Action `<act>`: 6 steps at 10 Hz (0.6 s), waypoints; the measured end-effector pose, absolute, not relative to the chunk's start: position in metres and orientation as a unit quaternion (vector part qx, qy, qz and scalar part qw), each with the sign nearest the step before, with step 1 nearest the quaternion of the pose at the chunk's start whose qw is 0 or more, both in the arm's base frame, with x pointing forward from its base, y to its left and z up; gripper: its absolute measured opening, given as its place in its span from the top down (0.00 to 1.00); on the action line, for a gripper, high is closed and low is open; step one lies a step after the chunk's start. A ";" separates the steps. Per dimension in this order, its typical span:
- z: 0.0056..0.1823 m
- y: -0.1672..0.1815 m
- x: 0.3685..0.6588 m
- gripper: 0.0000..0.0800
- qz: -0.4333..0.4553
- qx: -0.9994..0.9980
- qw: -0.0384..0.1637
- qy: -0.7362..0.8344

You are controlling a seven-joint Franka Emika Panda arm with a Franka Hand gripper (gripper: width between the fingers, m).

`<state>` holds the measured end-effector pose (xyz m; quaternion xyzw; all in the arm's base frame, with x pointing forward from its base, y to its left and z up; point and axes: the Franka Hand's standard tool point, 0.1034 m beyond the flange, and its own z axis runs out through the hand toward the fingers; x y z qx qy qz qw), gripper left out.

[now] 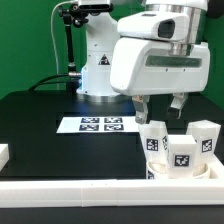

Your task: Assemble stool

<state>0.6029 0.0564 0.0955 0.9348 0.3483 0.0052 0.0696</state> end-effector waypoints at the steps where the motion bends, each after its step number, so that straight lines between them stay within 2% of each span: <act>1: 0.093 0.057 0.602 0.19 0.005 0.935 0.070 0.347; 3: 0.081 0.056 0.600 0.19 0.009 0.937 0.076 0.341; 6: 0.079 0.054 0.600 0.19 0.007 0.937 0.076 0.340</act>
Offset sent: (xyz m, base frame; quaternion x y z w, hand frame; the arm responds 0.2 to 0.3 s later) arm -0.0031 0.0071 -0.0109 -0.0049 0.0150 0.0075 0.9998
